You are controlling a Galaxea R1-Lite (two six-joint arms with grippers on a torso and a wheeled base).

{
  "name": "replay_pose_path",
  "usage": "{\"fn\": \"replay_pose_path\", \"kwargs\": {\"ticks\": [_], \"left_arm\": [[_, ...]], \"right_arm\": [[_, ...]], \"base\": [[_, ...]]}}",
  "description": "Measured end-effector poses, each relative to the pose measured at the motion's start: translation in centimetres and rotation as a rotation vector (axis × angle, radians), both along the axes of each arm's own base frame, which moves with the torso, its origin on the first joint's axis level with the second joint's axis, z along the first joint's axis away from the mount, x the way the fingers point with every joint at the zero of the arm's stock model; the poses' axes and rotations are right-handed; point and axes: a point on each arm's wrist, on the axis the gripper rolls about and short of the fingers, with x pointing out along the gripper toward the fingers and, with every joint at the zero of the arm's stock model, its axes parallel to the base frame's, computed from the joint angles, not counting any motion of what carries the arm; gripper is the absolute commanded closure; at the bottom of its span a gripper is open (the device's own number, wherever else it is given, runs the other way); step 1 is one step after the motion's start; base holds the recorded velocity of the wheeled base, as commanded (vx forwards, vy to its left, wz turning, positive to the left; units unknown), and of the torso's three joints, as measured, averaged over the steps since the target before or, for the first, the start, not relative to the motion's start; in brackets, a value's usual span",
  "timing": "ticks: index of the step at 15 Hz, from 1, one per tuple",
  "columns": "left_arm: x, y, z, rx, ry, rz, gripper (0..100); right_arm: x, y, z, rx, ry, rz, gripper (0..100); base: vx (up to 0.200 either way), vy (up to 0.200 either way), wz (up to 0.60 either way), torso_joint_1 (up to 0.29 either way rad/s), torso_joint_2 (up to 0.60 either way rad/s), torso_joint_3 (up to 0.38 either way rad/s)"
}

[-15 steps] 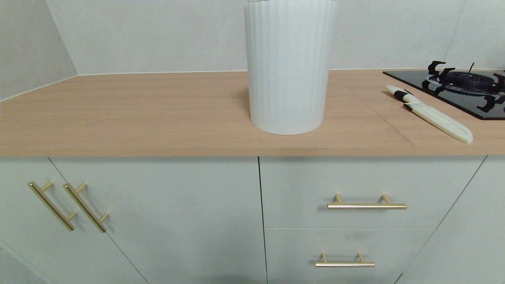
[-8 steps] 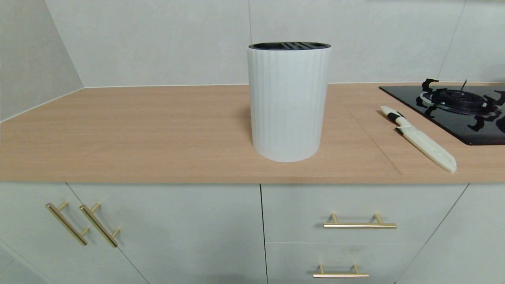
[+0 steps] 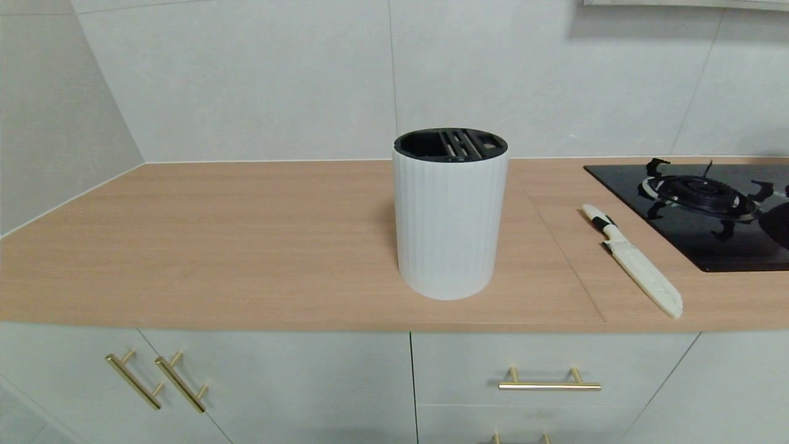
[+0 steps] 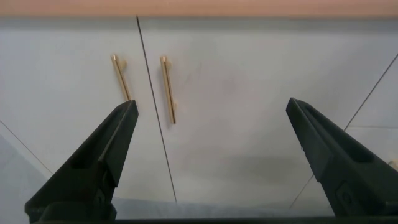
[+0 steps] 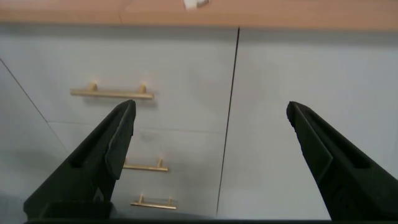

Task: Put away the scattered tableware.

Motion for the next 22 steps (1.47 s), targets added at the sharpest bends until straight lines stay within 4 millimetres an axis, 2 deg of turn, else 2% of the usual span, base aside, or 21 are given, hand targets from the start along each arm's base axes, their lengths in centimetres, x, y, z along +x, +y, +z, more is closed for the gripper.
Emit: {"fn": "replay_pose_path", "kwargs": {"ticks": [22], "left_arm": [[0.0, 0.0, 0.0, 0.0, 0.0, 0.0, 0]], "right_arm": [[0.0, 0.0, 0.0, 0.0, 0.0, 0.0, 0]], "base": [[0.0, 0.0, 0.0, 0.238, -0.52, -0.282]]}}
